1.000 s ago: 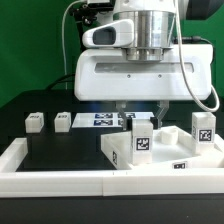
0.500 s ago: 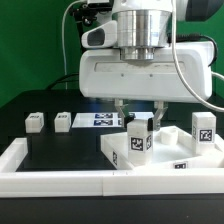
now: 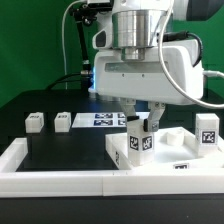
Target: Assemble square table
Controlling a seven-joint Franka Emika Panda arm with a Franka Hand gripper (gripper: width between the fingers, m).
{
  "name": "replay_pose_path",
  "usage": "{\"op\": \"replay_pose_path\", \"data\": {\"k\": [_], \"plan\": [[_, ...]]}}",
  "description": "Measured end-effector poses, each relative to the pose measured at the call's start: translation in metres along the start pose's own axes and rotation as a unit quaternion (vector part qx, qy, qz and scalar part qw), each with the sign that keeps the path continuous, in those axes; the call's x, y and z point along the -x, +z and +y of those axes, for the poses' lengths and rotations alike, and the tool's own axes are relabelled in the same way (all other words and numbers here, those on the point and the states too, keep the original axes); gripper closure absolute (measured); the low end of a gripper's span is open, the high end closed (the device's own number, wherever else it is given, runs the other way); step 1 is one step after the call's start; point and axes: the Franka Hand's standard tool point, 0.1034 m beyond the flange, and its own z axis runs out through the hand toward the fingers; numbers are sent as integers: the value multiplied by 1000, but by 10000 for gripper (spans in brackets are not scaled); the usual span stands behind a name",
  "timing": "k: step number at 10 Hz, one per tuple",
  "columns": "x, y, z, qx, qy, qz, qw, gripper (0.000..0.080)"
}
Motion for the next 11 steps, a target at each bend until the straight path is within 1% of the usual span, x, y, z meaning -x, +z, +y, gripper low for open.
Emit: {"op": "replay_pose_path", "data": {"k": [5,7,9,10,11], "plan": [[1,0,-1,-3,87,-3,996,508],[2,0,-1,-5,142,-6,990,508],[2,0,-1,-5,138,-6,990,508],[2,0,-1,-5,117,-5,993,508],[3,0,-2,-5,76,-6,997,454]]}}
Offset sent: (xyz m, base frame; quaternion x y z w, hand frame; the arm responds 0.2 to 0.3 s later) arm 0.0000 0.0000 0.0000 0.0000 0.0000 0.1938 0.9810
